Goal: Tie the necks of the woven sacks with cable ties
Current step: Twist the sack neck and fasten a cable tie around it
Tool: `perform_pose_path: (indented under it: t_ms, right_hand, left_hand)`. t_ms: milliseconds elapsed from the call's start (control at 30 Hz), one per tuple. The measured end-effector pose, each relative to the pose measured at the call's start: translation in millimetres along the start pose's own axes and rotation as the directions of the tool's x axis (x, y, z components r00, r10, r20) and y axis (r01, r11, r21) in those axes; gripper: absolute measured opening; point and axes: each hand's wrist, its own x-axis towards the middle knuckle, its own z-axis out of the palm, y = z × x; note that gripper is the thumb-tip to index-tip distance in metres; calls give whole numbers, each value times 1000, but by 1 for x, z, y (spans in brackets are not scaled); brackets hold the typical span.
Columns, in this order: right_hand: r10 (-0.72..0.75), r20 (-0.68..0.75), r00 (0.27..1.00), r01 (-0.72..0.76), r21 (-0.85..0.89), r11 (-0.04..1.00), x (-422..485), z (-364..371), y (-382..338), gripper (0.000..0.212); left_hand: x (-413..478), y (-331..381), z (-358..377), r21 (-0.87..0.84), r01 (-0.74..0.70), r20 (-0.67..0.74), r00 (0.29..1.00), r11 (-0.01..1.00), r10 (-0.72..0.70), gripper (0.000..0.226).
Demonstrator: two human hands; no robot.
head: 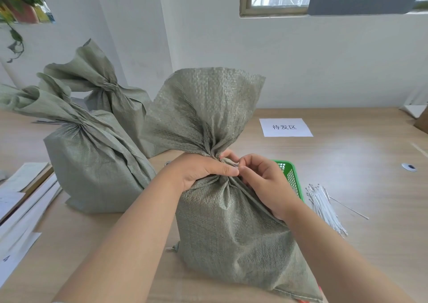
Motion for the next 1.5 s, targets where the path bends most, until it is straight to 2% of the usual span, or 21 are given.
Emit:
perform_pose_path:
  t_ms: [200,500,667,733,867,1067,1167,1200,1233,1300,1400,1500]
  right_hand:
    - [32,-52,998,-33,-11,999,0,2,-1,18]
    - [61,-21,998,-63,-92,994,-3,-1,-5,18]
    - [61,-1,998,-60,-117,991,-3,-1,-7,19]
    - [65,-14,998,-66,-134,989,-3,0,-6,19]
    - [116,-101,988,-125,-91,988,-3,-3,-5,23]
    - [179,-136,974,-180,7,984,-7,-13,-6,23]
    - [129,-185,974,-158,-149,976,-7,-18,-5,16]
    - [54,-189,981,-102,-255,962,-6,-18,-7,13]
    - [-36,-156,987,-25,-373,928,-5,-18,-9,12]
    - [-187,12,982,156,-602,783,-2,-16,-13,16]
    - [-223,205,953,299,-762,574,7,-11,-20,11]
    - [-215,301,929,369,-796,480,13,-11,-25,18]
  left_hand:
    - [5,1,3,96,-56,-25,998,994,59,19]
    - [10,-2,2,184,-84,-42,995,979,94,13]
    - [9,4,7,234,-51,2,999,971,52,15]
    - [10,3,8,225,-28,-8,1000,974,30,16]
    - [11,3,6,163,4,-133,991,987,18,15]
    - [9,3,4,147,-4,-89,996,989,17,21]
    - [8,2,3,136,11,-126,992,991,6,10]
    - [7,2,3,123,21,-135,991,992,-4,5]
    - [7,0,3,96,33,-145,989,995,-19,10]
    - [6,0,3,51,57,-175,983,997,-47,25]
    - [2,4,5,81,68,-169,984,994,-53,18]
    - [-5,9,3,118,63,-132,990,991,-47,17]
